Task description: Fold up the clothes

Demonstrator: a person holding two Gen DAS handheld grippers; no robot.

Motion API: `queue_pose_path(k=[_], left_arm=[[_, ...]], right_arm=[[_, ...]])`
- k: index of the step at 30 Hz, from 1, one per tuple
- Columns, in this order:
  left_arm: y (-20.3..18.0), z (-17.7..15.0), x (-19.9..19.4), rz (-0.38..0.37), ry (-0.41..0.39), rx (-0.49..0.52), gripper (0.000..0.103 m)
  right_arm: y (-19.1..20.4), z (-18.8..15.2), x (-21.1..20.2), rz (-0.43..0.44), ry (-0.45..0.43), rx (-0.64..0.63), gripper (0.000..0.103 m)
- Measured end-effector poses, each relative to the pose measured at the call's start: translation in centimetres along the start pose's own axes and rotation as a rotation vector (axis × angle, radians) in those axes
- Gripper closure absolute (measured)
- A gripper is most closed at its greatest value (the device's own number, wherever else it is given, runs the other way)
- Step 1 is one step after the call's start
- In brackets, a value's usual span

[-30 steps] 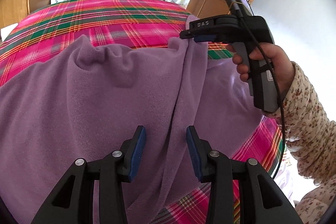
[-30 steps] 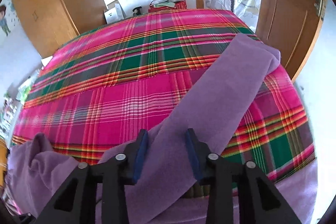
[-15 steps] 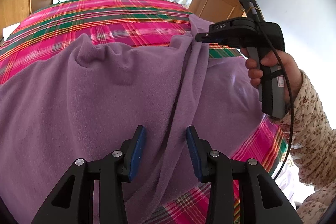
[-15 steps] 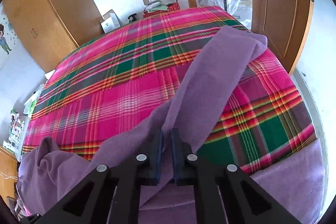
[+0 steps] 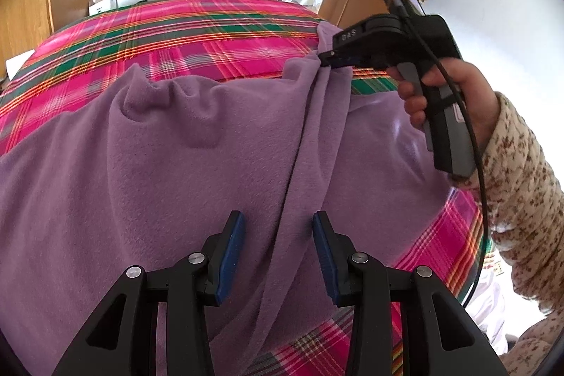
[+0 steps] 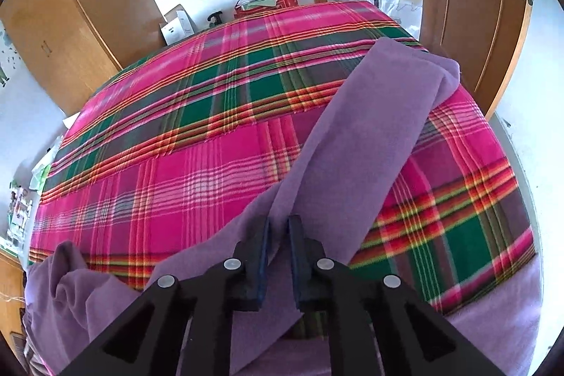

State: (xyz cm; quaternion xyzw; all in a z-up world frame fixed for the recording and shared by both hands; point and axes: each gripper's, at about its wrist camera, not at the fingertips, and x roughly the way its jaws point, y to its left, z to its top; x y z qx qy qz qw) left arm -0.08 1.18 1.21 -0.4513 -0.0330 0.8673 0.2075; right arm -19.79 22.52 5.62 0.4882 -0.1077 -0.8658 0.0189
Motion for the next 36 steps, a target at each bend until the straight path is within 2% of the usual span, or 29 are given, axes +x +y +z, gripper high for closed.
queue_pose_path(k=[5, 9, 16, 19, 21, 25, 28, 36], left_arm=[[-0.2, 0.1, 0.2, 0.002, 0.003, 0.004, 0.061], [-0.3, 0.4, 0.2, -0.001, 0.003, -0.006, 0.061], [-0.3, 0.5, 0.2, 0.008, -0.011, -0.024, 0.062], [-0.4, 0.6, 0.1, 0.016, -0.020, -0.026, 0.070], [-0.5, 0.7, 0.0, 0.019, -0.029, -0.029, 0.071], [-0.7, 0.9, -0.7, 0.033, -0.065, -0.031, 0.087], [-0.9, 1.1, -1.6, 0.051, -0.113, -0.035, 0.091], [-0.8, 1.9, -4.2, 0.070, -0.209, -0.072, 0.091]], right_arm=[[0.0, 0.5, 0.3, -0.010, 0.001, 0.005, 0.092], [-0.2, 0.5, 0.0, 0.014, -0.014, -0.001, 0.100], [-1.0, 0.5, -4.1, 0.069, -0.155, 0.011, 0.101], [-1.4, 0.1, -6.1, 0.081, -0.207, 0.017, 0.101], [-1.6, 0.0, -6.8, 0.090, -0.224, 0.028, 0.101], [-1.8, -0.4, -8.5, 0.097, -0.284, 0.034, 0.101], [-2.3, -0.4, -9.9, 0.102, -0.332, 0.032, 0.101], [-3.7, -1.6, -13.7, 0.116, -0.440, 0.048, 0.101]])
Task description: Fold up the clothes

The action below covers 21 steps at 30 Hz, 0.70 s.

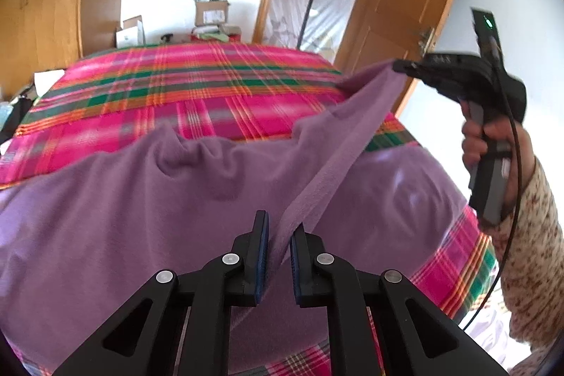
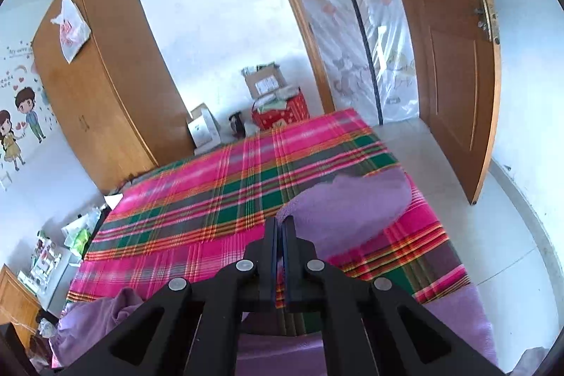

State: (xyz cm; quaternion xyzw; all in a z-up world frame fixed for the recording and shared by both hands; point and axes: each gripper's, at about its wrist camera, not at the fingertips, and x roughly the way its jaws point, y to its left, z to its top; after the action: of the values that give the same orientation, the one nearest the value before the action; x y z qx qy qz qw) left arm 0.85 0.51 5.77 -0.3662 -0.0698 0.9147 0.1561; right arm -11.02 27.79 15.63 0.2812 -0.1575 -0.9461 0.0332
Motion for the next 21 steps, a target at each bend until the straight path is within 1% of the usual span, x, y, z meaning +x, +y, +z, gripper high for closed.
queue_pose_path(k=[5, 14, 17, 19, 21], left_arm=[[-0.5, 0.3, -1.3, -0.004, -0.043, -0.002, 0.091], [-1.6, -0.7, -1.9, -0.015, -0.033, 0.027, 0.091], [-1.7, -0.9, -2.4, -0.031, -0.043, 0.038, 0.091], [-2.0, -1.2, -2.6, -0.041, -0.034, 0.061, 0.091], [-2.1, -1.6, -2.4, -0.041, -0.014, 0.076, 0.091]], right_arm=[[-0.2, -0.2, -2.7, -0.005, -0.064, -0.012, 0.101], [-2.6, -2.2, -5.5, -0.024, -0.079, 0.027, 0.101], [-3.3, -3.1, -6.6, -0.032, -0.097, 0.044, 0.101], [-3.6, -3.7, -7.2, -0.042, -0.104, 0.041, 0.101], [-4.1, -4.4, -7.6, -0.034, -0.099, 0.051, 0.101]])
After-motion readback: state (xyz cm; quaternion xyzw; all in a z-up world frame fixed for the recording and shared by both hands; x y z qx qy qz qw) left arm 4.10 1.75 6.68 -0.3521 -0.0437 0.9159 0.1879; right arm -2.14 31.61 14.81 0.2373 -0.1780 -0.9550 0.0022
